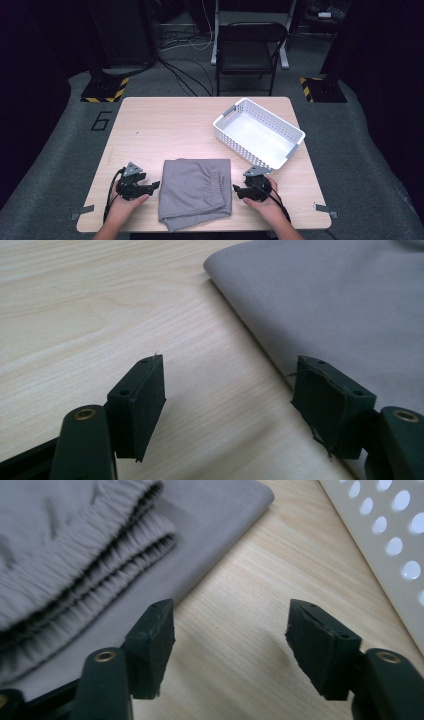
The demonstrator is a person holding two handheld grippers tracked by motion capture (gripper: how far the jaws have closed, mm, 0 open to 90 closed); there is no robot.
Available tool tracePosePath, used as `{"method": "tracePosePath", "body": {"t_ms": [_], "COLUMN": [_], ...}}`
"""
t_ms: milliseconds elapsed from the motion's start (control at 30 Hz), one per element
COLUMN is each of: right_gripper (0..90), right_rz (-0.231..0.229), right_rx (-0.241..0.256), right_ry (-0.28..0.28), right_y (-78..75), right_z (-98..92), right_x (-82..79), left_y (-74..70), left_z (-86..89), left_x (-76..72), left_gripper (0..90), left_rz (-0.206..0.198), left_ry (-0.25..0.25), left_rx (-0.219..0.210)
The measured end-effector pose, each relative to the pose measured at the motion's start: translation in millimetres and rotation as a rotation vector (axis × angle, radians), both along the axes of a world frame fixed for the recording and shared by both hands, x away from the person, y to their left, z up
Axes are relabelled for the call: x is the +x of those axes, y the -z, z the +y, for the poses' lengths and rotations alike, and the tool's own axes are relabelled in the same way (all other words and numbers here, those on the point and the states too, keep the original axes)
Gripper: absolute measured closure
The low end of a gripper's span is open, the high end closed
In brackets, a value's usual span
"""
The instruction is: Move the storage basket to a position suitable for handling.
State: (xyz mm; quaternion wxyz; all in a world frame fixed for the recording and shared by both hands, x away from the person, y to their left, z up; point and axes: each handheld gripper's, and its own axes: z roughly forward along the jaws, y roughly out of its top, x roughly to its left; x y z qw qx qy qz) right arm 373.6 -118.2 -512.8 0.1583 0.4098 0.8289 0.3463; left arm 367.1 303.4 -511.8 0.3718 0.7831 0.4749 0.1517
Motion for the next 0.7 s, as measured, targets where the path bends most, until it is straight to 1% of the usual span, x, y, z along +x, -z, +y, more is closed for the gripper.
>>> {"method": "tracePosePath", "body": {"t_ms": [33, 67, 100, 133, 167, 200, 267, 300, 333, 400, 433, 467, 500, 533, 567, 600, 633, 667, 700], "right_gripper": [39.4, 40.3, 40.5, 40.5, 40.7, 40.7, 40.4, 40.3, 40.1, 39.6, 38.9, 38.7, 38.6, 38.6, 39.0, 39.6, 40.2, 40.6, 42.0], "right_rz": [0.004, -0.002, -0.003, -0.003, -0.018, -0.017, -0.009, 0.004, 0.003, 0.004, 0.008, 0.012, 0.024, 0.024, 0.034, 0.028, 0.036, 0.037, 0.037], "right_rx": [0.019, 0.024, 0.014, 0.014, -0.004, 0.002, 0.004, 0.021, 0.019, 0.028, 0.033, 0.032, 0.042, 0.042, 0.028, 0.016, 0.004, 0.008, 0.001], "right_ry": [0.011, 0.019, 0.024, 0.024, 0.022, 0.026, 0.025, 0.033, 0.026, 0.030, 0.021, 0.013, 0.014, 0.014, 0.008, -0.004, -0.016, -0.019, -0.030], "right_y": [-4.0, -5.8, -7.6, -7.6, -8.5, -8.6, -9.2, -9.9, -10.4, -10.7, -10.8, -10.5, -9.9, -9.9, -7.8, -6.8, -6.5, -5.1, -4.0], "right_z": [0.7, 2.1, 3.2, 3.2, 3.6, 3.8, 3.8, 6.0, 6.9, 9.1, 12.2, 14.4, 17.7, 17.7, 23.8, 25.9, 27.6, 30.1, 31.6], "right_x": [-1.5, -2.7, -3.9, -3.9, -5.5, -5.7, -6.0, -8.7, -9.8, -11.3, -13.3, -13.9, -14.8, -14.8, -15.4, -14.9, -15.4, -15.6, -15.4], "left_y": [-1.6, -2.7, -3.9, -3.9, -6.0, -5.9, -7.7, -9.7, -10.4, -10.5, -10.3, -8.8, -8.1, -8.1, -5.7, -4.7, -3.7, -3.5, -2.6], "left_z": [-3.3, -4.3, -5.2, -5.2, -8.3, -11.0, -12.5, -16.2, -18.2, -19.9, -23.0, -25.4, -26.8, -26.8, -30.7, -32.2, -34.1, -35.7, -37.6], "left_x": [-2.9, -4.1, -5.2, -5.2, -7.3, -8.6, -9.5, -11.2, -12.0, -12.4, -12.9, -13.5, -13.5, -13.5, -13.9, -13.9, -14.0, -14.4, -15.3], "left_gripper": [31.9, 32.0, 32.0, 32.0, 31.8, 31.6, 30.7, 30.5, 30.2, 30.0, 30.0, 30.0, 30.1, 30.2, 30.4, 30.7, 31.4, 32.1, 33.8], "left_rz": [0.003, 0.012, 0.014, 0.014, 0.016, 0.007, 0.011, 0.016, 0.016, 0.015, 0.023, 0.020, 0.031, 0.031, 0.051, 0.053, 0.051, 0.058, 0.037], "left_ry": [-0.008, -0.001, 0.009, 0.009, 0.016, 0.008, 0.016, 0.029, 0.026, 0.029, 0.036, 0.031, 0.045, 0.045, 0.062, 0.074, 0.078, 0.087, 0.086], "left_rx": [0.007, 0.005, 0.003, 0.003, 0.008, -0.003, -0.001, -0.015, -0.019, -0.026, -0.041, -0.047, -0.039, -0.039, -0.039, -0.027, -0.023, -0.026, -0.020]}}
